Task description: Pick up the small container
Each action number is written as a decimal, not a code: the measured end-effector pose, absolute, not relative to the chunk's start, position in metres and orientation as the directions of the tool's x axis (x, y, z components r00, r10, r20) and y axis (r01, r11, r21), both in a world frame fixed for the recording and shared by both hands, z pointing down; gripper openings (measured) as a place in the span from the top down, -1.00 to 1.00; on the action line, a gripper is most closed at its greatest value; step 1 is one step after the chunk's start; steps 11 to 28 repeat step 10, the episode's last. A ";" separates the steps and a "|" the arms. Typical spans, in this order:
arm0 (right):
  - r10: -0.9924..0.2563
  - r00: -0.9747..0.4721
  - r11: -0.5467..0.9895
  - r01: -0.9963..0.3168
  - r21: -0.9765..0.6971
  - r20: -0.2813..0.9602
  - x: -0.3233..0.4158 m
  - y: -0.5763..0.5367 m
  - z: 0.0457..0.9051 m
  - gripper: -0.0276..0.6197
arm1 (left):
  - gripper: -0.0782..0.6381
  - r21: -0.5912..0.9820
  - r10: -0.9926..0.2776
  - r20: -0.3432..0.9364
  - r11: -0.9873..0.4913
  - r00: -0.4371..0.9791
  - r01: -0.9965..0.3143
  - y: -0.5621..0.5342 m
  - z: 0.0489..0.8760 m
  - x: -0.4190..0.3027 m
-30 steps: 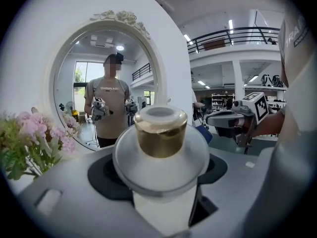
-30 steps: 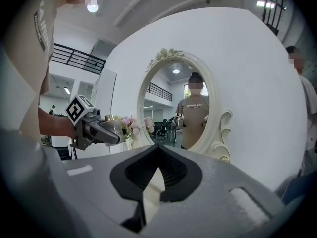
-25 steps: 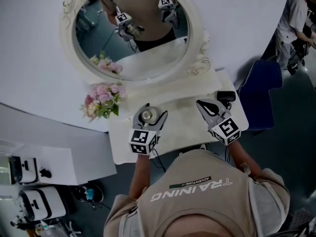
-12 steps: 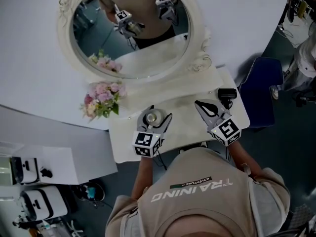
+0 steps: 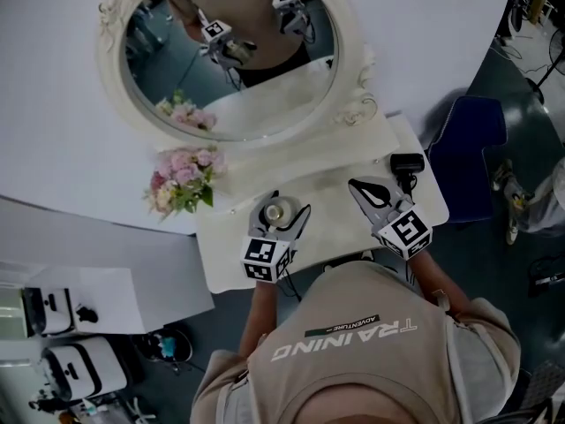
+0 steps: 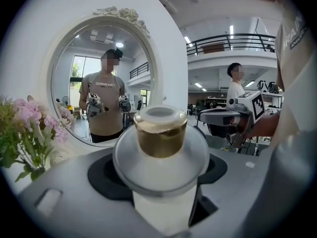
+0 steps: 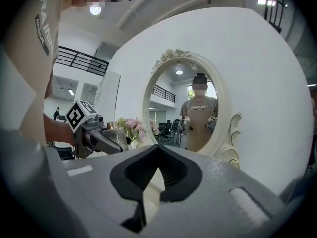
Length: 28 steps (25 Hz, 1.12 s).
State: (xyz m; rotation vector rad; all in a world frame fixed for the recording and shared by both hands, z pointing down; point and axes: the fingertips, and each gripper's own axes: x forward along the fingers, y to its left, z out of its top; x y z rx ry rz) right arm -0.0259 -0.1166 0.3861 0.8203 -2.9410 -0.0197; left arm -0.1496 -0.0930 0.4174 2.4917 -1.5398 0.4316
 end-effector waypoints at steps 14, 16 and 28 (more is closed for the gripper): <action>-0.547 -0.835 0.836 -0.543 0.077 0.053 -0.021 -0.117 0.380 0.91 | -0.20 0.009 -0.847 0.336 -0.434 0.412 -0.901 -0.092 0.423 -0.158; -0.547 -0.835 0.836 -0.543 0.077 0.053 -0.021 -0.117 0.380 0.91 | -0.20 0.009 -0.847 0.336 -0.434 0.412 -0.901 -0.092 0.423 -0.158; -0.547 -0.835 0.836 -0.543 0.077 0.053 -0.021 -0.117 0.380 0.91 | -0.20 0.009 -0.847 0.336 -0.434 0.412 -0.901 -0.092 0.423 -0.158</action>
